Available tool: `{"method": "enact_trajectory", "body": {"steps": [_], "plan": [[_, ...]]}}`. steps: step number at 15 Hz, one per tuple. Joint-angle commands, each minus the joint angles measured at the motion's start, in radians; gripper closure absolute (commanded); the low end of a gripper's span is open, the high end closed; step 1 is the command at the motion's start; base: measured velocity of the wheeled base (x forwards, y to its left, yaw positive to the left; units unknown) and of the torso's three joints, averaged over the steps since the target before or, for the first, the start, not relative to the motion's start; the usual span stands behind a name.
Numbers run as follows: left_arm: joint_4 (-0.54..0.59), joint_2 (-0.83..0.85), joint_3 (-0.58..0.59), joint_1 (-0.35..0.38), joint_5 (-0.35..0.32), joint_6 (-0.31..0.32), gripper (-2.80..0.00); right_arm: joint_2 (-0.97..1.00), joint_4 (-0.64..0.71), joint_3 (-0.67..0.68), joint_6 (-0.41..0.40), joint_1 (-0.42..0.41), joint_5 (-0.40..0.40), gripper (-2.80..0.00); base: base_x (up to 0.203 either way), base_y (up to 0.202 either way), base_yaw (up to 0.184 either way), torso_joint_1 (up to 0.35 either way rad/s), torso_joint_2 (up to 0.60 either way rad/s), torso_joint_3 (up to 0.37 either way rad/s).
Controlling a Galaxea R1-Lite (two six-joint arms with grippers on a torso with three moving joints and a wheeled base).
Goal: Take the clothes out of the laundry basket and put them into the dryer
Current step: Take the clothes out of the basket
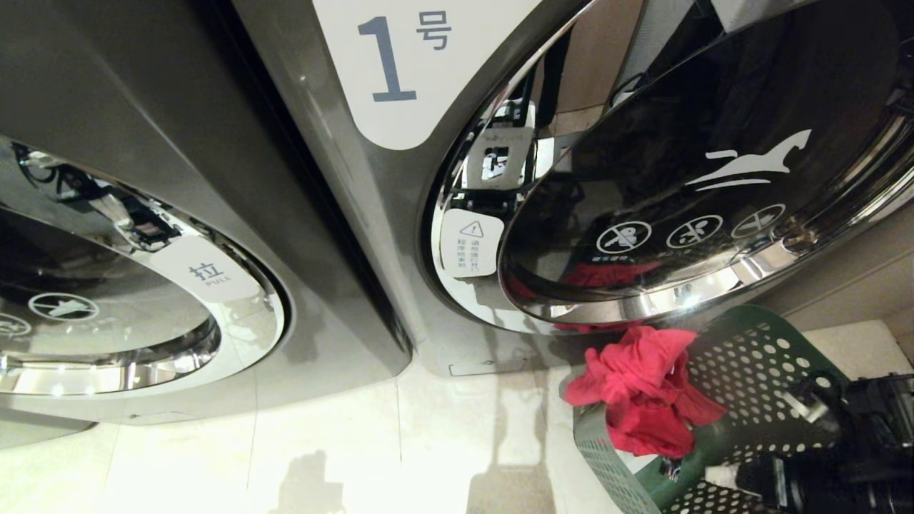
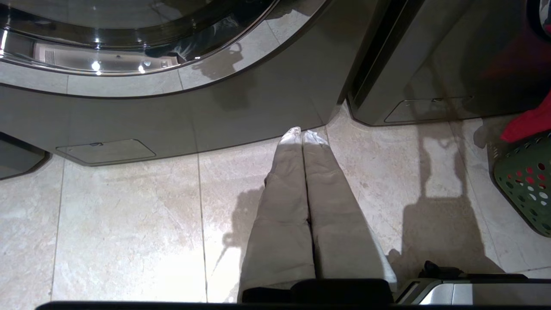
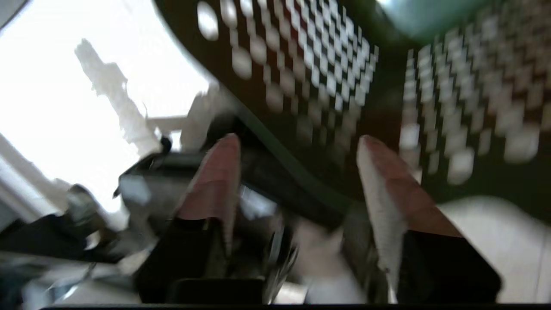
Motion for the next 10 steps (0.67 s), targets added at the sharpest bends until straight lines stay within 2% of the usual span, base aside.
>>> {"method": "enact_trajectory", "body": {"steps": [1, 4, 7, 8, 10], "plan": [[0.0, -0.002, 0.0, 0.0, 0.001, 0.0, 0.0, 0.212, -0.209, -0.013, -0.084, -0.001, 0.003, -2.8, 0.0, 0.0, 0.0, 0.0, 0.0, 0.0], [0.0, -0.002, 0.0, 0.0, 0.001, 0.0, 0.0, 0.339, -0.432, -0.029, -0.297, -0.002, 0.019, -2.8, 0.0, 0.0, 0.0, 0.0, 0.0, 0.0], [0.0, -0.002, 0.0, 0.0, 0.001, 0.0, 0.0, 0.446, -0.578, -0.063, -0.481, -0.002, 0.036, -2.8, 0.0, 0.0, 0.0, 0.0, 0.0, 0.0], [0.0, -0.002, 0.0, 0.0, 0.001, 0.0, 0.0, 0.471, -0.61, -0.083, -0.524, -0.003, 0.037, -2.8, 0.0, 0.0, 0.0, 0.0, 0.0, 0.0], [0.0, -0.002, 0.0, 0.0, 0.001, 0.0, 0.0, 0.51, -0.667, -0.133, -0.559, -0.004, 0.038, -2.8, 0.0, 0.0, 0.0, 0.0, 0.0, 0.0]]}}
